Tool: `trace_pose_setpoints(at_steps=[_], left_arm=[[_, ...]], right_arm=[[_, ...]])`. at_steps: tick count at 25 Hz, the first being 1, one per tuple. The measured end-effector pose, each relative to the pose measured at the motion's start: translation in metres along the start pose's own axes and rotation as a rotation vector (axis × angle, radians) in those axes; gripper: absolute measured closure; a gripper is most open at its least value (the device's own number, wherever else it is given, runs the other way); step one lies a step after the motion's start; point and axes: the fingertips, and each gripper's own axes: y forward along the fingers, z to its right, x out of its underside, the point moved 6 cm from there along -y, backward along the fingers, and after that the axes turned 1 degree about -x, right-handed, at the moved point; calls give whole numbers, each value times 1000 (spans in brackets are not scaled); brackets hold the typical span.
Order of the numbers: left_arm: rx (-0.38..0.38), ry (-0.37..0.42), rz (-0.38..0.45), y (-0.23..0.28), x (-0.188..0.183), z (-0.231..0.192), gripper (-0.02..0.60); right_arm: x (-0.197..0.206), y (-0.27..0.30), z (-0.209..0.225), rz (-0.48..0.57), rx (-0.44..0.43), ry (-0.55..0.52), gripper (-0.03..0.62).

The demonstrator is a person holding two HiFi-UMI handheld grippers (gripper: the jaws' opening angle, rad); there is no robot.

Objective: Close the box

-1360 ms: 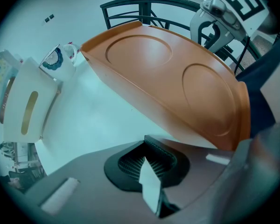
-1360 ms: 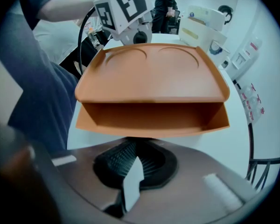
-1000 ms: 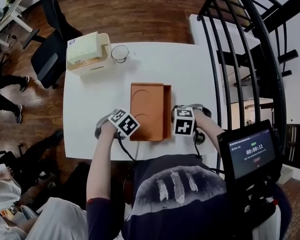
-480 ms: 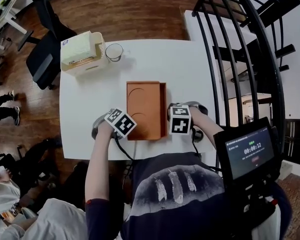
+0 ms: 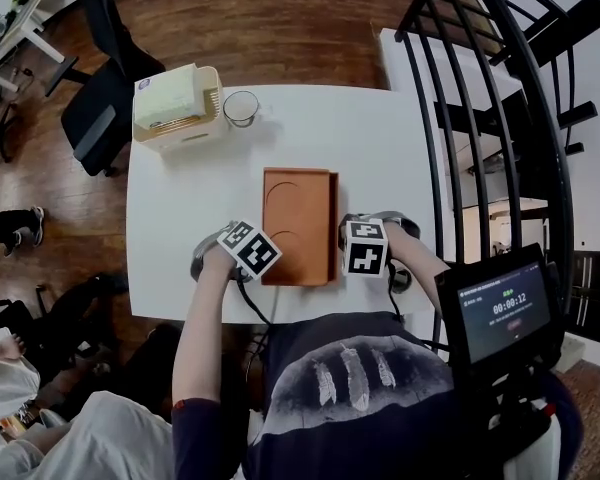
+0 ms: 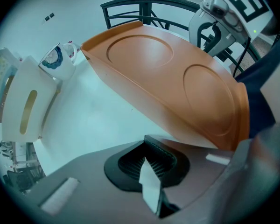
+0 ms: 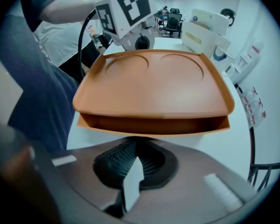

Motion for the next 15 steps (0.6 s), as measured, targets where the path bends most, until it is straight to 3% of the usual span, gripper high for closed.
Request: trace_pose_setpoints(at_steps=[15], left_arm=[[2, 6, -1, 0, 1, 2, 566]], right_arm=[[-11, 0, 0, 30, 13, -17, 589]])
